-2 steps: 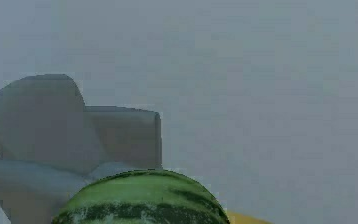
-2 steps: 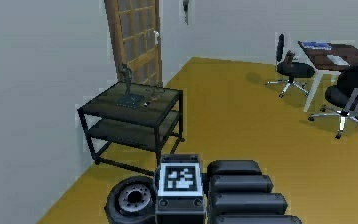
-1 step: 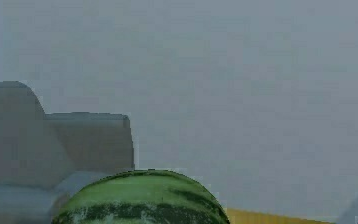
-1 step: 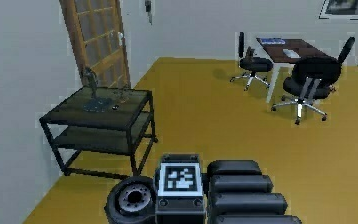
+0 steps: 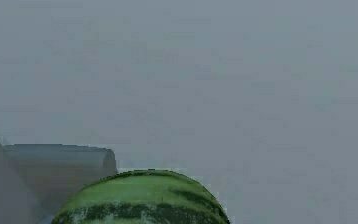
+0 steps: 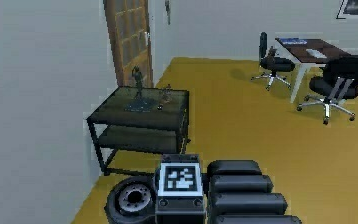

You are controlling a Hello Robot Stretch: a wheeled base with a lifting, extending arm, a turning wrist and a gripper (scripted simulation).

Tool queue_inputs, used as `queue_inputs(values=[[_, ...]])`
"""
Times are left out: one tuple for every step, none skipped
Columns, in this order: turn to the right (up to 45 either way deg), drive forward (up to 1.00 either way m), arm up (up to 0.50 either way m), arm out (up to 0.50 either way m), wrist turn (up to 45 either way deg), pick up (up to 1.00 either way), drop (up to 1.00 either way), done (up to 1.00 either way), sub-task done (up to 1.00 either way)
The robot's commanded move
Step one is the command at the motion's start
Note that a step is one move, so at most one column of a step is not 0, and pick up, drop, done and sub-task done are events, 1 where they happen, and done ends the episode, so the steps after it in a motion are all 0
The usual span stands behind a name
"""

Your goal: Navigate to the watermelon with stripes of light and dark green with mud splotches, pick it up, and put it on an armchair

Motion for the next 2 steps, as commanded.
queue_inputs(values=[[45.0,0.0,0.0,0.0,0.0,0.0,0.0,0.0,0.0],[45.0,0.0,0.0,0.0,0.0,0.0,0.0,0.0,0.0]])
